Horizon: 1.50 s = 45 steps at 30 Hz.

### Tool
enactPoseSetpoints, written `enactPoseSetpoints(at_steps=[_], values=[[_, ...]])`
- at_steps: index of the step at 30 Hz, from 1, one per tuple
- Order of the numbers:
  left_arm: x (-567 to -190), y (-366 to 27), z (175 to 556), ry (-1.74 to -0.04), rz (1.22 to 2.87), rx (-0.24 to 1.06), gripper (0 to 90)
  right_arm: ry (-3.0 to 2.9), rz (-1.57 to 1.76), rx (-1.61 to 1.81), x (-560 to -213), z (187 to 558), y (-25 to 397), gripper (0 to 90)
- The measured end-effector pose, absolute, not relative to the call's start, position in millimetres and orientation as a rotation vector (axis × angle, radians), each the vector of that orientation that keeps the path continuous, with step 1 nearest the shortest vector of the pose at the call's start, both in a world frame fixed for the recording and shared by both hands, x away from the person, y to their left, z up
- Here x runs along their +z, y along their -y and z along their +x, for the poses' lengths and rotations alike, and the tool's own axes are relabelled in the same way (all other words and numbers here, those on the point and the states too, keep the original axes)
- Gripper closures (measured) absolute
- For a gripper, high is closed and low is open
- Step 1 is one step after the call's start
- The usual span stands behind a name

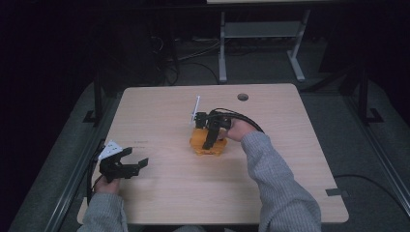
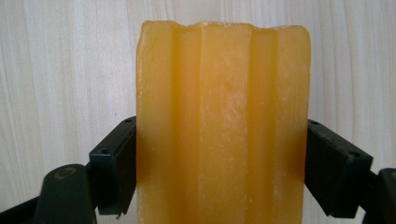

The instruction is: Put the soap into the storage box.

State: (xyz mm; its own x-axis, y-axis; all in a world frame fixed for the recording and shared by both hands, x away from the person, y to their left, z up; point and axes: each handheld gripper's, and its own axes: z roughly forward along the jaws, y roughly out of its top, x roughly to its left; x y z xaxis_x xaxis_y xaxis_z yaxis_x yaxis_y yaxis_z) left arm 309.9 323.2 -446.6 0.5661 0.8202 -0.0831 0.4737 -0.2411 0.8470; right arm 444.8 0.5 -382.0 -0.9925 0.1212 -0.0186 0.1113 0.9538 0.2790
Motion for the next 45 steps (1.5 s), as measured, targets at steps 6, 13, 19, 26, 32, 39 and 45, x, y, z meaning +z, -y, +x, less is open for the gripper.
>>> enactPoseSetpoints(at_steps=[6,13,19,26,32,39,45], values=[[-446.7,-323.1,309.9,-1.052,1.887,0.482,13.8,-3.071,0.178,0.434,-383.2,445.1,-1.4,21.1],[-446.4,-323.3,309.8,-1.052,1.889,0.481,13.8,-3.069,0.179,0.439,-383.5,445.2,-1.4,21.1],[-446.5,-323.2,309.9,-1.05,1.891,0.48,13.8,-3.066,0.182,0.452,-383.8,445.3,-0.7,21.0],[-446.4,-323.1,309.8,-1.049,1.893,0.481,13.8,-3.062,0.197,0.471,-384.3,445.3,0.7,20.9],[-446.5,-323.2,309.9,-1.049,1.892,0.479,13.8,-3.063,0.197,0.475,-384.4,445.7,1.0,20.9],[-446.5,-322.9,310.0,-1.047,1.894,0.482,13.9,-3.067,0.218,0.463,-384.1,444.3,0.7,20.6],[-446.5,-322.9,310.2,-1.05,1.895,0.481,13.8,-3.06,0.206,0.462,-384.1,444.1,0.0,20.5]])
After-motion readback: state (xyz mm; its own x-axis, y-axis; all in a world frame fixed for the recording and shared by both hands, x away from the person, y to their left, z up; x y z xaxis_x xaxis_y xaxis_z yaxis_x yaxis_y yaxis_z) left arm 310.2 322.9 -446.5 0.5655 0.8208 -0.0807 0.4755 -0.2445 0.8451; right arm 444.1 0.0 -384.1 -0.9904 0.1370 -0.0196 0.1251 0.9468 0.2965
